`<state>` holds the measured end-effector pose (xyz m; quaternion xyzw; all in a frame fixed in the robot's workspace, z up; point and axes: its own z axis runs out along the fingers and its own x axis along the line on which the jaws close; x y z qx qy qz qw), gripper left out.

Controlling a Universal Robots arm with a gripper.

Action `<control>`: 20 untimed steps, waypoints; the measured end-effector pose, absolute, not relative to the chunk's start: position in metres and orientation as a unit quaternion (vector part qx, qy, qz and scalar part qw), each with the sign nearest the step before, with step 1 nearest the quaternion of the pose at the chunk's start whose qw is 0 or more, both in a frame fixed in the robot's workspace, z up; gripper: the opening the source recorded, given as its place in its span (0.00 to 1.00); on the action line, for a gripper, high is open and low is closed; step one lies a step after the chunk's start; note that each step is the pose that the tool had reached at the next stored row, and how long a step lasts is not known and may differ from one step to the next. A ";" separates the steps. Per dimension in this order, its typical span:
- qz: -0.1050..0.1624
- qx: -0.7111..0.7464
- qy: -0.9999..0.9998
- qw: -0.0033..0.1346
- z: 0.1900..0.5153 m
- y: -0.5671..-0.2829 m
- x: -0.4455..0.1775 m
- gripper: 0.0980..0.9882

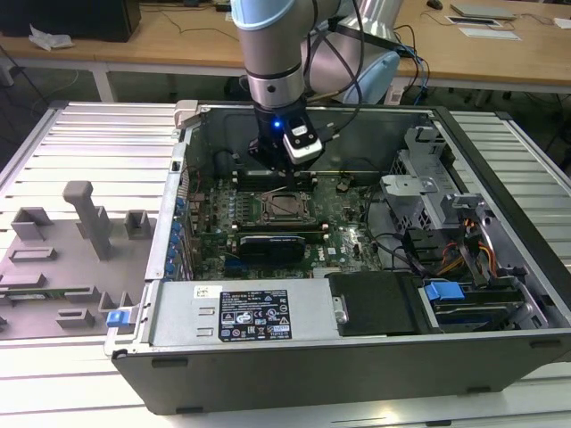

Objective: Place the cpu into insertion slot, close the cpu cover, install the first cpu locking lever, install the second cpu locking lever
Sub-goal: 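Install the first cpu locking lever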

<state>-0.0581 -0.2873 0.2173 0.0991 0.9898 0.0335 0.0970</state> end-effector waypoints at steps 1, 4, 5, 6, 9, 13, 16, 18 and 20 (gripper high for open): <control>0.034 0.100 0.990 0.097 0.217 -0.287 -0.059 0.01; 0.033 0.105 0.989 0.098 0.217 -0.285 -0.062 0.01; 0.033 0.108 0.989 0.098 0.217 -0.282 -0.062 0.01; 0.033 0.110 0.989 0.098 0.217 -0.279 -0.062 0.01; 0.032 0.114 0.988 0.098 0.216 -0.278 -0.062 0.01; 0.030 0.118 0.988 0.098 0.213 -0.278 -0.062 0.01; 0.029 0.121 0.987 0.099 0.211 -0.278 -0.062 0.01; 0.027 0.124 0.987 0.099 0.209 -0.278 -0.062 0.01; 0.025 0.129 0.986 0.099 0.208 -0.278 -0.061 0.01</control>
